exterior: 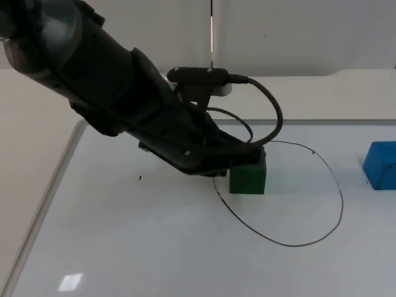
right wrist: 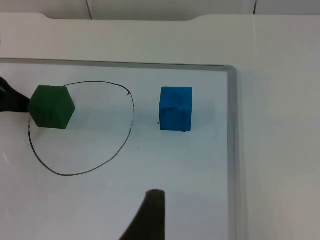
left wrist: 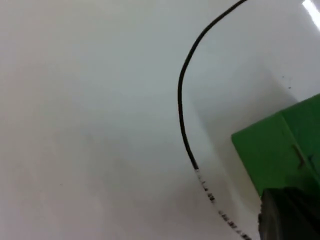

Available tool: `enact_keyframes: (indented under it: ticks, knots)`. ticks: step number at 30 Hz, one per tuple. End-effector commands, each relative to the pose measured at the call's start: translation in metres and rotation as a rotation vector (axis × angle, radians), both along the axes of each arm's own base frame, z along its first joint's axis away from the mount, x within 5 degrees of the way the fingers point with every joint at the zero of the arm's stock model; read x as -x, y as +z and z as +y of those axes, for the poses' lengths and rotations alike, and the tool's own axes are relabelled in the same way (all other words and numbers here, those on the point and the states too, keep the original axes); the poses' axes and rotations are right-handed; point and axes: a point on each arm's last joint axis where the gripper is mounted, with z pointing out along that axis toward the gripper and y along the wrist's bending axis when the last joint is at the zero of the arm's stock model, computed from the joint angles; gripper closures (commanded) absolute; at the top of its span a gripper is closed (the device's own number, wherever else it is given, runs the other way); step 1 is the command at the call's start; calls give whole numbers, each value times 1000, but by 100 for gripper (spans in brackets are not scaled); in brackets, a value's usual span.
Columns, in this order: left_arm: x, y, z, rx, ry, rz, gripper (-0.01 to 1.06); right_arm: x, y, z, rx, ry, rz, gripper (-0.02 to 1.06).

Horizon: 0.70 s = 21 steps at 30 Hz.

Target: Push the two cubes into the marked area.

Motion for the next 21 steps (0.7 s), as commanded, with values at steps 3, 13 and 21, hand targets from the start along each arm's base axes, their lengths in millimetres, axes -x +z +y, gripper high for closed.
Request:
enact_keyframes:
  ticks: [3,13,21]
  knots:
    - [-13,25,19,9,-2,-50,105,0,0,0,5,-8,-6,21]
    - [-28,85,70,68,59,-134,105,0,0,0,5,-8,-6,21]
    - [-22,133,91,73,58,-234,105,0,0,0,5,-8,-6,21]
